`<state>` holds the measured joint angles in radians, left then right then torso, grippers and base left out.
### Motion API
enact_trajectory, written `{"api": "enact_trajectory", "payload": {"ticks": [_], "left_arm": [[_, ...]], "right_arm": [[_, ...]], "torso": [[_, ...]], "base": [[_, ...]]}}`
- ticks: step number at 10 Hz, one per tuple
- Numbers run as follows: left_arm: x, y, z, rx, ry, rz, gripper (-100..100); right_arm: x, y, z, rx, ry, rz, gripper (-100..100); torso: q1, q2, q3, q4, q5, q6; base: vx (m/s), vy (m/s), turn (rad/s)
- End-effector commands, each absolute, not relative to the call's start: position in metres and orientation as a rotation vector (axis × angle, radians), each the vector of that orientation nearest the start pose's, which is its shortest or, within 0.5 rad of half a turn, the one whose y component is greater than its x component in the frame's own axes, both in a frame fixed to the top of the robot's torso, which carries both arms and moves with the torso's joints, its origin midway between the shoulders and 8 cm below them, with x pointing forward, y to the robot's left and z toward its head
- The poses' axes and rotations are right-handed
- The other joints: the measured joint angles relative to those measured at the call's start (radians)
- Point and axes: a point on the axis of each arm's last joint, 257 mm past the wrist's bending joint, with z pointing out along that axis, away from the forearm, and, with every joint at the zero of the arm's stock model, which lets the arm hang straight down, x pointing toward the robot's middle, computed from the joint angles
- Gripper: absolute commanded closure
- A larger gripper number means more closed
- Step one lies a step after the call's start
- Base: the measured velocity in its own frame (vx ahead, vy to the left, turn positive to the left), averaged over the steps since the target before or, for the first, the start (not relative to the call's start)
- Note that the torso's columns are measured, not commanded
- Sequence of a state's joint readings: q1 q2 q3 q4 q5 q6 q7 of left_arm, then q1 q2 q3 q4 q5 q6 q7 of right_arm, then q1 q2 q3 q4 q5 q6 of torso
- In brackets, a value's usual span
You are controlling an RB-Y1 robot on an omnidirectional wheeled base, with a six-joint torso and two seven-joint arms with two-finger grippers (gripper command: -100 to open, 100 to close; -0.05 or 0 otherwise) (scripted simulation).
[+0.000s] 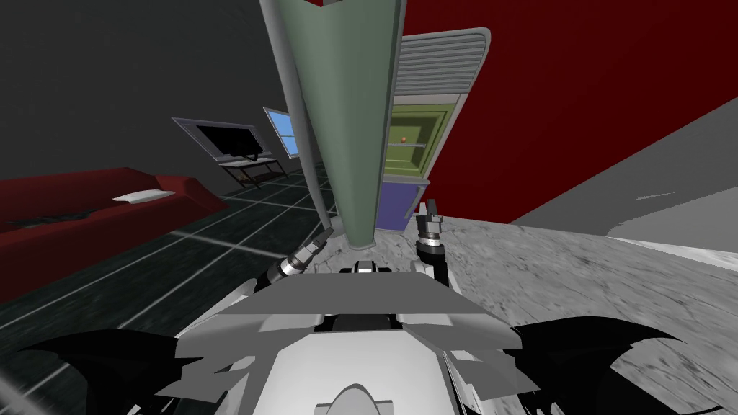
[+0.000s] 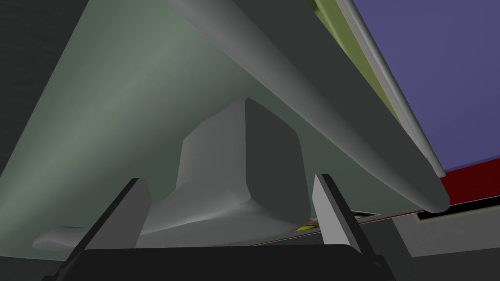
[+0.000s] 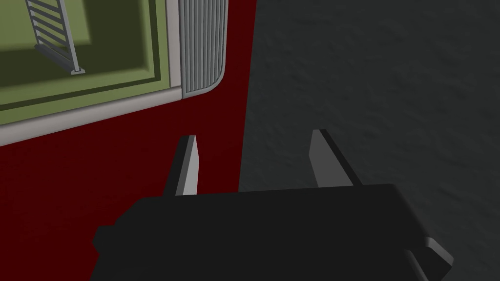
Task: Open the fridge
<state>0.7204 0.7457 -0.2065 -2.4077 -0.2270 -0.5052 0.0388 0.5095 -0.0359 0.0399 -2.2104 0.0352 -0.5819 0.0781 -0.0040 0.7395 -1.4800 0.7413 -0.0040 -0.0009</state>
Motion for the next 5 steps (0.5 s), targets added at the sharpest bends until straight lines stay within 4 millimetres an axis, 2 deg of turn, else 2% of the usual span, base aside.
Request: {"api": "enact_trajectory", "payload": {"ticks": [1,5], "left_arm": [[0.2704,0.1308,-0.0679,-0.098,1.418,-1.379,0],[0.2702,0.1306,-0.0691,-0.098,1.421,-1.379,0]], "right_arm": [[0.3452,-0.2592,0.0046,0.580,0.680,1.250,0],[0.3452,-0.2593,0.0046,0.580,0.680,1.250,0]], "torso": [[0.001,0.000,0.002,-0.002,0.001,0.000],[0.004,-0.001,0.004,-0.003,0.004,0.000]], "base": [[0.000,0.000,0.000],[0.000,0.000,0.000]]}}
